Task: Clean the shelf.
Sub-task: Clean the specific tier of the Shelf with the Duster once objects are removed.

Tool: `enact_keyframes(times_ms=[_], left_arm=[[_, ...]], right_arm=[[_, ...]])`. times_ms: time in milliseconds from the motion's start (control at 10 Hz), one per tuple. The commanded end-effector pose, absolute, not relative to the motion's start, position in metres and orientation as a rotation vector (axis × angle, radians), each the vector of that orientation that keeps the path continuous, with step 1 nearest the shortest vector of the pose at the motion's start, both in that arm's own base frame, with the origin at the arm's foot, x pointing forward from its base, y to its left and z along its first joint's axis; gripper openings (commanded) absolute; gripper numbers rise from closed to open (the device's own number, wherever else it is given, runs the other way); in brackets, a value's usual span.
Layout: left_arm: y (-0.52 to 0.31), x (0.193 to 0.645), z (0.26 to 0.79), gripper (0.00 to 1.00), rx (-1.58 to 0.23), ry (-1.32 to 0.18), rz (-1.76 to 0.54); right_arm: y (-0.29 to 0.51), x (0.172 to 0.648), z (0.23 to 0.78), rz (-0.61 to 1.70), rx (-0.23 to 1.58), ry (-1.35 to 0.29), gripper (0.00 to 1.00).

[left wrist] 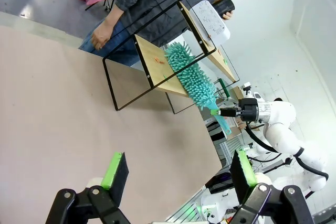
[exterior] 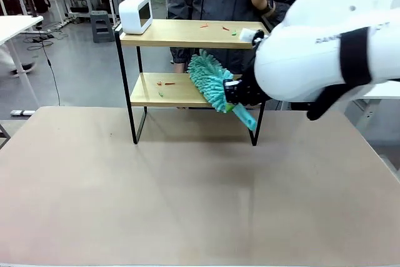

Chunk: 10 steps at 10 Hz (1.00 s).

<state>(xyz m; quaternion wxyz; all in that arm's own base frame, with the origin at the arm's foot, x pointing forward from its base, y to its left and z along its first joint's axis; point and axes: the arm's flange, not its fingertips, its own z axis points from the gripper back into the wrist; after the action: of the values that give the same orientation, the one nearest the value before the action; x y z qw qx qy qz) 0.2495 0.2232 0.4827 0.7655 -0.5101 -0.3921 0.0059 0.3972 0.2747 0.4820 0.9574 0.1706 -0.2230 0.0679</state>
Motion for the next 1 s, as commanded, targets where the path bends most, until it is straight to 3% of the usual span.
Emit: enact_keyframes(times_ms=[0, 500, 800, 900], left_arm=[[0.223, 0.25, 0.484, 1.0, -1.114, -0.875, -0.002], [0.223, 0.25, 0.484, 1.0, -1.114, -0.875, -0.002], [0.223, 0.25, 0.484, 1.0, -1.114, -0.875, -0.002], [0.223, 0.25, 0.484, 1.0, -1.114, -0.875, -0.002]], right_arm=[[0.314, 0.409, 0.48, 0.163, 0.345, -0.444, 0.13], [0.341, 0.395, 0.483, 0.369, 0.487, -0.331, 0.13], [0.314, 0.379, 0.486, 0.629, 0.497, -0.27, 0.13], [0.293, 0.371, 0.496, 0.622, 0.54, -0.285, 0.13]])
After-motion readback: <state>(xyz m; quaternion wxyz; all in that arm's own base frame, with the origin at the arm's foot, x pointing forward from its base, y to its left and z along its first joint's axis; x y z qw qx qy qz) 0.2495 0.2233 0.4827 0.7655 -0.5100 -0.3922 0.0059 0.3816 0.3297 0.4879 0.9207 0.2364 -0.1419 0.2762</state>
